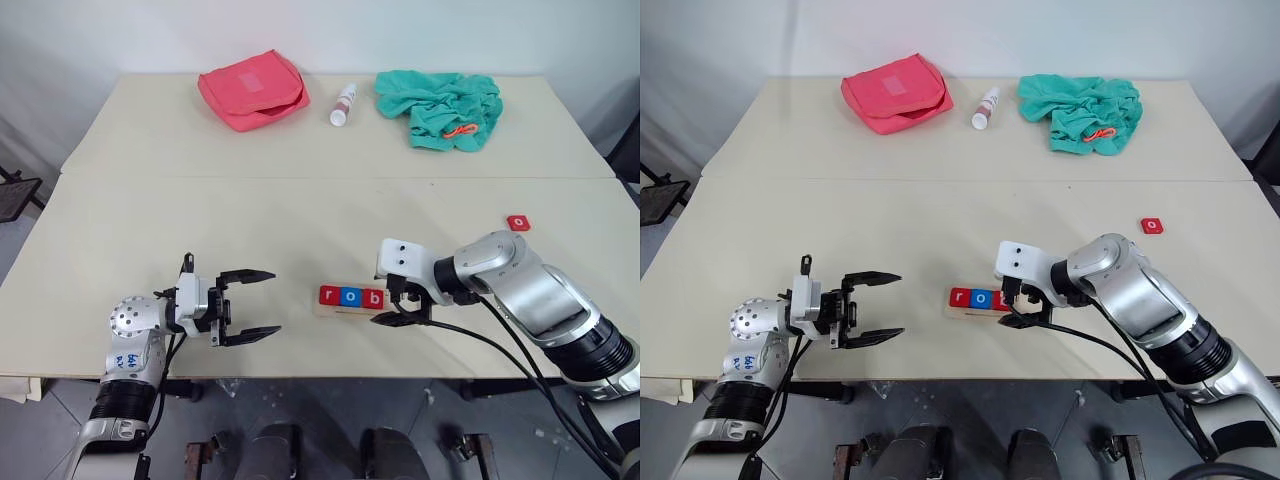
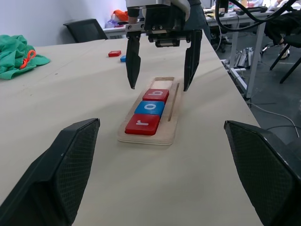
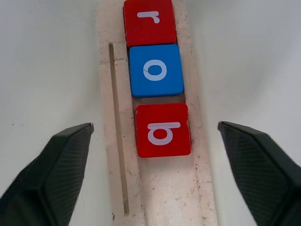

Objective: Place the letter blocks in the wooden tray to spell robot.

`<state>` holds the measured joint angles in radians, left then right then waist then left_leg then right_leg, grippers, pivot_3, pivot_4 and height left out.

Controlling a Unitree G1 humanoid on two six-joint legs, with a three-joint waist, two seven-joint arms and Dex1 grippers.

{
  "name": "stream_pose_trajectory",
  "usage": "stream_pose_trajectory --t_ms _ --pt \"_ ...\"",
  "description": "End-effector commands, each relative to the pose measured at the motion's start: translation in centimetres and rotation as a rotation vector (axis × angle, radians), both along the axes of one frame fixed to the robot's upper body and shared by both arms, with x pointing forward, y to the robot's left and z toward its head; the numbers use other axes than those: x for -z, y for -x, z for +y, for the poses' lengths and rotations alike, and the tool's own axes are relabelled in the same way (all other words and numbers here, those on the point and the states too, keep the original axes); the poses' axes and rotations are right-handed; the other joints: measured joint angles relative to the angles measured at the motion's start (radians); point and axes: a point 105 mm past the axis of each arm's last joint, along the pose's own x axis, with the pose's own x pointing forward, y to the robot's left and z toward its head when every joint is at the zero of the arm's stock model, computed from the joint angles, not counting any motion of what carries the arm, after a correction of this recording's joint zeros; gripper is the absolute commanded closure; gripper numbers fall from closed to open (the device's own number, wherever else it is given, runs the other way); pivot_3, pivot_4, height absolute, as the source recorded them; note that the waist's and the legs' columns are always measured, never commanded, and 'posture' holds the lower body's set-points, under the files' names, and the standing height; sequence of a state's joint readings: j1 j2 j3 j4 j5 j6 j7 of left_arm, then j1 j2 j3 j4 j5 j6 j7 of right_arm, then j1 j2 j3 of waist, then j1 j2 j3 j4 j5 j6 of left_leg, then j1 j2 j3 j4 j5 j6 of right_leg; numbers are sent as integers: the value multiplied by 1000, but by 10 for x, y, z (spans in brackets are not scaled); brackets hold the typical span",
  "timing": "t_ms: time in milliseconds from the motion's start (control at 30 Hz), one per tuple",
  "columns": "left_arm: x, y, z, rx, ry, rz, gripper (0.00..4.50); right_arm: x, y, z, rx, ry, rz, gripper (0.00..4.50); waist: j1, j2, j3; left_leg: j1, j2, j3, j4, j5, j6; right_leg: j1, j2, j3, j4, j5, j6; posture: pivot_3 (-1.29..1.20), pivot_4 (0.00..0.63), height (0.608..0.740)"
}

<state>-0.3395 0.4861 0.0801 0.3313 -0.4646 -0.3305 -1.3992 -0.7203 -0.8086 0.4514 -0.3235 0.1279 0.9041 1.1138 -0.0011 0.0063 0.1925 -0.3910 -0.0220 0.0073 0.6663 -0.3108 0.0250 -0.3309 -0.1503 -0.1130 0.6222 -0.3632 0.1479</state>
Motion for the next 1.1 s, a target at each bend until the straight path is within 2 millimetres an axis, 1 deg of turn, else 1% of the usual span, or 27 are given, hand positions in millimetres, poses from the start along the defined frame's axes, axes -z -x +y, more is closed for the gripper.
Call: stream_pose_trajectory --t_ms 33,233,267,300,333,367,467,533,567,667,733,800,867,933,1000,1100 --pt "-4 -2 0 -5 5 -24 0 -20 7 -3 -9 -60 -53 49 1 0 0 0 0 0 0 0 0 0 0 0 0 0 0 0 150 740" --pt "-3 -3 0 -3 8 -21 0 -33 11 -12 39 -194 -99 49 1 0 0 0 0 0 0 0 0 0 0 0 0 0 0 0 150 740" --pt "-3 -3 0 -3 8 -21 0 -34 10 -18 63 -200 -100 49 1 0 0 0 0 0 0 0 0 0 0 0 0 0 0 0 150 740" --pt "-3 -3 0 -2 8 -20 0 -35 7 -26 99 -209 -116 49 1 0 0 0 0 0 0 0 0 0 0 0 0 0 0 0 150 740" --pt "-3 -4 0 -1 10 -20 0 -38 -1 -41 181 -221 -133 49 2 0 0 0 0 0 0 0 0 0 0 0 0 0 0 0 150 740" --pt "-3 -4 0 0 11 -20 0 -39 -6 -51 238 -231 -147 49 4 0 0 0 0 0 0 0 0 0 0 0 0 0 0 0 150 740" --pt "-3 -4 1 4 12 -17 0 -46 -12 -77 350 -280 -192 49 6 -1 0 0 -1 1 0 0 0 0 0 0 0 0 0 0 150 740" --pt "-3 -4 2 6 9 -13 0 -52 -11 -106 458 -345 -231 49 9 -1 0 0 0 0 0 0 0 0 0 0 0 0 0 0 150 740" --pt "-3 -4 3 7 8 -12 0 -53 -9 -114 486 -362 -249 49 13 -1 0 0 0 0 -1 0 0 0 0 -1 0 0 0 0 150 740" --pt "-4 -6 4 6 4 -9 0 -49 -4 -153 636 -403 -311 49 20 -1 0 0 0 1 -1 0 0 0 0 0 0 0 0 0 150 740" --pt "-5 -7 5 7 2 -8 0 -44 1 -171 705 -415 -339 49 23 -1 0 0 0 3 -1 0 0 0 0 0 0 0 0 0 150 740" --pt "-5 -8 5 8 1 -7 0 -38 5 -183 762 -422 -345 49 23 -1 0 1 0 3 -1 0 0 0 0 0 0 0 0 0 150 740" --pt "-5 -9 6 8 -1 -7 0 -35 9 -191 800 -437 -363 49 23 -1 0 1 1 3 -1 0 0 0 0 0 0 0 0 0 150 740" --pt "-6 -11 5 13 -3 -7 0 -30 19 -203 871 -482 -378 49 24 -1 0 1 1 4 -1 0 0 0 0 1 0 0 0 0 150 740" --pt "-8 -12 5 18 -5 -6 0 -29 27 -213 931 -522 -393 49 27 -1 0 1 1 3 -1 0 0 1 0 0 0 0 0 0 150 740" --pt "-8 -14 7 20 -7 -5 0 -29 34 -221 980 -553 -419 49 25 0 0 1 0 4 -1 0 0 1 0 1 0 0 0 0 150 740"
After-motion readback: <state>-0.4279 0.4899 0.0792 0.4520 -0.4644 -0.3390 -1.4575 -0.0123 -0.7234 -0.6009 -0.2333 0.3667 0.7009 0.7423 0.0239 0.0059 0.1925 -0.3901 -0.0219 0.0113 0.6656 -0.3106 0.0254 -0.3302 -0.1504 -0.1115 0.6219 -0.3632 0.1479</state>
